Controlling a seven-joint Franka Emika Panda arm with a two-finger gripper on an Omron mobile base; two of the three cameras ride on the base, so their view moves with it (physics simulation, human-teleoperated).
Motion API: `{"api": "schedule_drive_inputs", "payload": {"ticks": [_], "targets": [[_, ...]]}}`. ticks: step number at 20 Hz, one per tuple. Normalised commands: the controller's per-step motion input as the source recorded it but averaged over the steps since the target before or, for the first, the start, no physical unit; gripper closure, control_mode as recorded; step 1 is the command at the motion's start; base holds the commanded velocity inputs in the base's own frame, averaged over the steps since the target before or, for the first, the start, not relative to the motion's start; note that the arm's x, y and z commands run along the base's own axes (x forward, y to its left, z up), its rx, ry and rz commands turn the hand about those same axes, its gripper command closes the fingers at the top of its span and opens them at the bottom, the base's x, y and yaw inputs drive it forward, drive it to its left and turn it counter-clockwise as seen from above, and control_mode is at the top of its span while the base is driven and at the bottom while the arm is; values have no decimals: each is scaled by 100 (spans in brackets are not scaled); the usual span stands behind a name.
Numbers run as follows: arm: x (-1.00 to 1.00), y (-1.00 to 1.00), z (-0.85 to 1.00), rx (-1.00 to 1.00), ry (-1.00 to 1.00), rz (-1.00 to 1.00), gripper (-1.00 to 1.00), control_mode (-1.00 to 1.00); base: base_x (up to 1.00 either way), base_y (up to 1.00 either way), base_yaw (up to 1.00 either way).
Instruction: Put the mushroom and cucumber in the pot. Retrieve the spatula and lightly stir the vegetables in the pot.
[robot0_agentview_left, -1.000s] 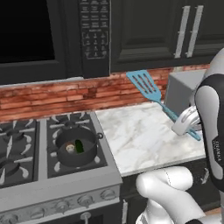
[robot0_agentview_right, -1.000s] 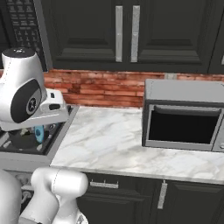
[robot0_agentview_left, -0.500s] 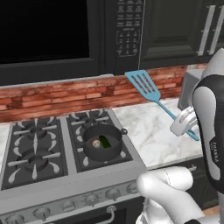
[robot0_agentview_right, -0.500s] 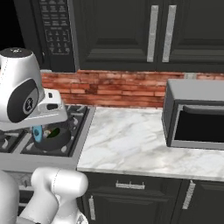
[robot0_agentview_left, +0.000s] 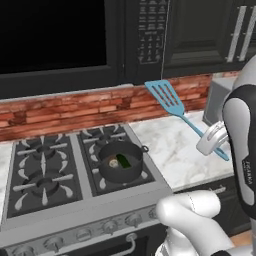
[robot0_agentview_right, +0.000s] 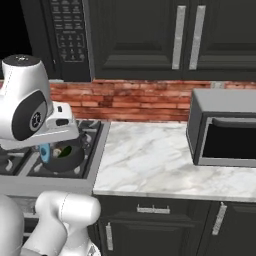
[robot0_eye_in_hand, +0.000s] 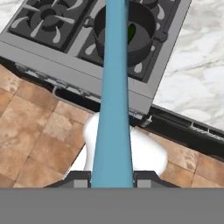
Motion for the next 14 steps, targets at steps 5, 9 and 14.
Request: {"api": "schedule_drive_inputs", "payload": {"ticks": [5, 9, 14], "targets": [[0, 0, 0, 0, 0, 0, 100, 100, 0, 64, 0], [0, 0, 0, 0, 0, 0, 100, 100, 12, 38, 5], [8, 0, 0, 0, 5, 1, 100, -100, 25, 0, 4]]}}
